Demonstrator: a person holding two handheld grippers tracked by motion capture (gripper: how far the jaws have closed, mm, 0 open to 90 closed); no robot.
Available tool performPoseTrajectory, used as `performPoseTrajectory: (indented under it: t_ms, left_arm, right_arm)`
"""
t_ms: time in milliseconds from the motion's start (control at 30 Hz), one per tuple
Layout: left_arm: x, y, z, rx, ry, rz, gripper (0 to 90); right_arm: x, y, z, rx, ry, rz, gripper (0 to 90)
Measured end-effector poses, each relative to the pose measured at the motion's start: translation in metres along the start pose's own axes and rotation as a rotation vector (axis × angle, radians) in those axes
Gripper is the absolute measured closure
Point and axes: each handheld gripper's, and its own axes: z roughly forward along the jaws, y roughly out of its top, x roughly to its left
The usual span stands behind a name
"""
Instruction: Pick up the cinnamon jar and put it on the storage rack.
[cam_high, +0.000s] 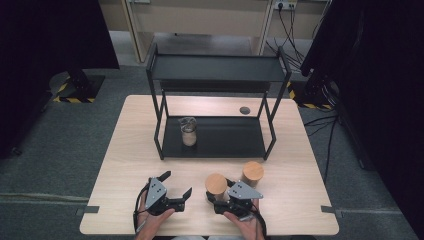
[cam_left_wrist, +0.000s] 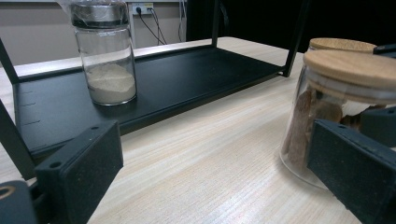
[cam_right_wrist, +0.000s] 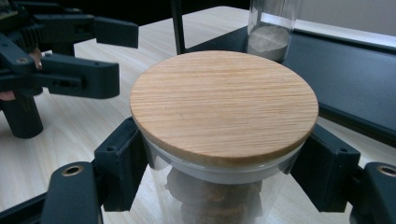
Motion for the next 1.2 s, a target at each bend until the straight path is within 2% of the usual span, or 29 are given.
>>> performPoseTrajectory:
  t_ms: [333, 667, 1200]
  left_arm:
    - [0.000, 0.000, 0.000, 0.000, 0.000, 0.000, 3.3]
    - [0.000, 0.000, 0.000, 0.001, -0.001, -0.004, 3.3]
    - [0.001, 0.000, 0.000, 0.002, -0.002, -0.005, 3.3]
  right_arm:
    - [-0.002, 0.005, 0.005, 0.009, -0.011, 0.014, 26.3]
    - [-0.004, 0.013, 0.012, 0.014, -0.008, 0.003, 26.4]
    - [-0.009, 0.026, 0.024, 0.029, -0.013, 0.024, 26.4]
